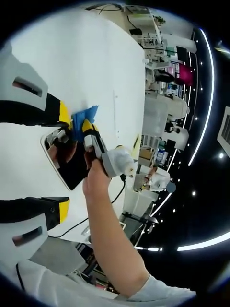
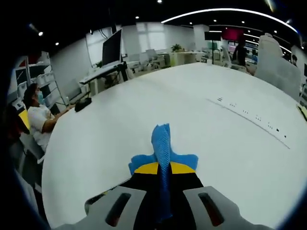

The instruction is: Wipe the mirror surface with the cleaning cloth until all visible marks leave the cleaned area.

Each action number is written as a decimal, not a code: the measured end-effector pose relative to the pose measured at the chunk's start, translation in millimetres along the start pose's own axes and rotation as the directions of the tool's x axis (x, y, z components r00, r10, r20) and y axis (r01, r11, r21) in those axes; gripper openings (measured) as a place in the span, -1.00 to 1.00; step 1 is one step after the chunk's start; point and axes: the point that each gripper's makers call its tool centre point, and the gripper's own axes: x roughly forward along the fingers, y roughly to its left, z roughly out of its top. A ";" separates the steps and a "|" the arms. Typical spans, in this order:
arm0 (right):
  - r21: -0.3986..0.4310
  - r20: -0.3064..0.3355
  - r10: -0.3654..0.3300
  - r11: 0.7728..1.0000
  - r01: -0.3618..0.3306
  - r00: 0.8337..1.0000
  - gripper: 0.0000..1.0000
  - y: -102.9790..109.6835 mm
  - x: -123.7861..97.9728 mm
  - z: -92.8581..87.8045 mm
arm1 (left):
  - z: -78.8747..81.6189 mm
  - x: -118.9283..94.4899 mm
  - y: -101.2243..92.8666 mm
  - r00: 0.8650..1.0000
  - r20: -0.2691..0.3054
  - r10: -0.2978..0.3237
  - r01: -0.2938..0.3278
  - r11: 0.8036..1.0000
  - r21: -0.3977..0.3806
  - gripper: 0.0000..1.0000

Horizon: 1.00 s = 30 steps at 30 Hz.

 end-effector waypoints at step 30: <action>-0.030 0.021 -0.060 0.998 0.060 0.998 -0.96 -16.5 -23.1 -9.1 | 10.8 -13.5 -4.7 0.999 0.035 0.023 -0.025 0.999 0.047 0.14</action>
